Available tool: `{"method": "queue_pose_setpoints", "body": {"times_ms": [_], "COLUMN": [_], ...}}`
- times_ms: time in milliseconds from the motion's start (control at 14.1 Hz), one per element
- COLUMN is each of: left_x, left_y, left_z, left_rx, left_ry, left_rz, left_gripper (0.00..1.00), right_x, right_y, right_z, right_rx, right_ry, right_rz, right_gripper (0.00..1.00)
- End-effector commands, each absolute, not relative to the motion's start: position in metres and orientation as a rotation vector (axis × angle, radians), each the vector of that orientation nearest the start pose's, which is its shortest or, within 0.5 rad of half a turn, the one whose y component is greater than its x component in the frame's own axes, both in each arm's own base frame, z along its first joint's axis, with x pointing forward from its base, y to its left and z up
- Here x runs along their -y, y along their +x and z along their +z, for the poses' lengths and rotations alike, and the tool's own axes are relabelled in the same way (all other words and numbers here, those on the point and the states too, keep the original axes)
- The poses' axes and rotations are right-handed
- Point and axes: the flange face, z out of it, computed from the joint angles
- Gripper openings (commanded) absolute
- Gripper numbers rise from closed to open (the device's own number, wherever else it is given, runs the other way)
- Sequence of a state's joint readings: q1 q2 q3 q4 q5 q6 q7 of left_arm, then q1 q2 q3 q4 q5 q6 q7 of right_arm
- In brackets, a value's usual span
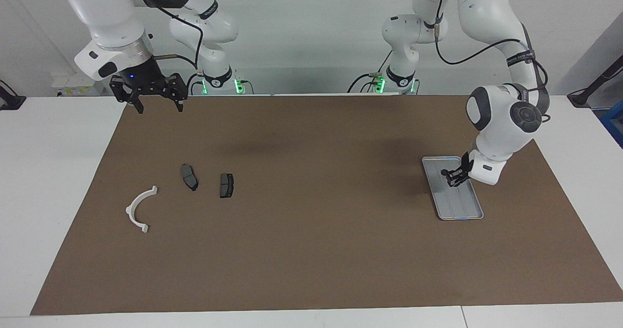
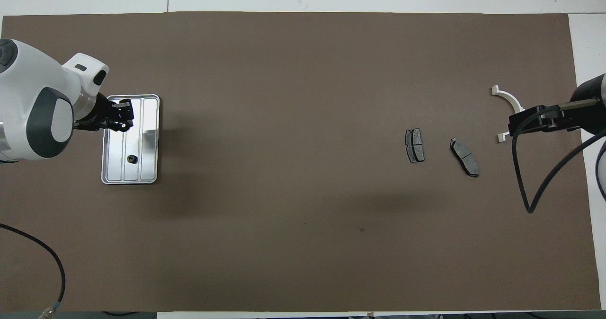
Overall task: Pick bearing gear from pile to tray
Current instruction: 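Carry the gear to the tray and lower it with the left gripper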
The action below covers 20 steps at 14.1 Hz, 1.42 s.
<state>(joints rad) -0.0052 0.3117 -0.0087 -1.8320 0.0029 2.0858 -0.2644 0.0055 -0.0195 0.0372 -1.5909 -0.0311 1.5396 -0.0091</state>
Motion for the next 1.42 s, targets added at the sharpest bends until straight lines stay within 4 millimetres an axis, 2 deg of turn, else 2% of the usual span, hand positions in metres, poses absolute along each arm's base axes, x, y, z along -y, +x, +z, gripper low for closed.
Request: {"method": "queue_pose_setpoints", "body": {"times_ms": [0,213,426,497,568,639,780,1064,1348], "left_x": [0.004,0.001,0.001,0.001,0.000,0.001,0.001,-0.001,0.004], "left_y": [0.630,0.629,0.628,0.626,0.622,0.622,0.619,0.593,0.570], "left_z": [0.333,0.313,0.306,0.302,0.299,0.300,0.315,0.405,0.463], "left_rx": [0.379,0.348,0.339,0.339,0.341,0.332,0.331,0.337,0.323], "left_ry": [-3.117,-3.125,-3.126,-3.125,-3.124,-3.124,-3.119,-3.111,-3.105], "left_rz": [0.036,-0.017,-0.005,0.000,0.002,0.014,0.062,0.104,0.132], "left_gripper": [0.00,0.00,0.00,0.05,0.50,0.99,1.00,1.00,1.00], "right_x": [-0.019,-0.023,-0.023,-0.024,-0.024,-0.024,-0.024,-0.023,-0.020], "right_y": [0.541,0.541,0.542,0.542,0.542,0.542,0.542,0.542,0.542], "right_z": [0.631,0.629,0.627,0.627,0.628,0.628,0.628,0.628,0.628], "right_rx": [0.051,0.060,0.060,0.060,0.063,0.063,0.063,0.060,0.055], "right_ry": [-3.146,-3.144,-3.146,-3.144,-3.144,-3.144,-3.144,-3.144,-3.144], "right_rz": [0.014,0.019,0.026,0.024,0.022,0.022,0.022,0.022,0.022], "right_gripper": [1.00,1.00,1.00,1.00,1.00,1.00,1.00,1.00,1.00]}}
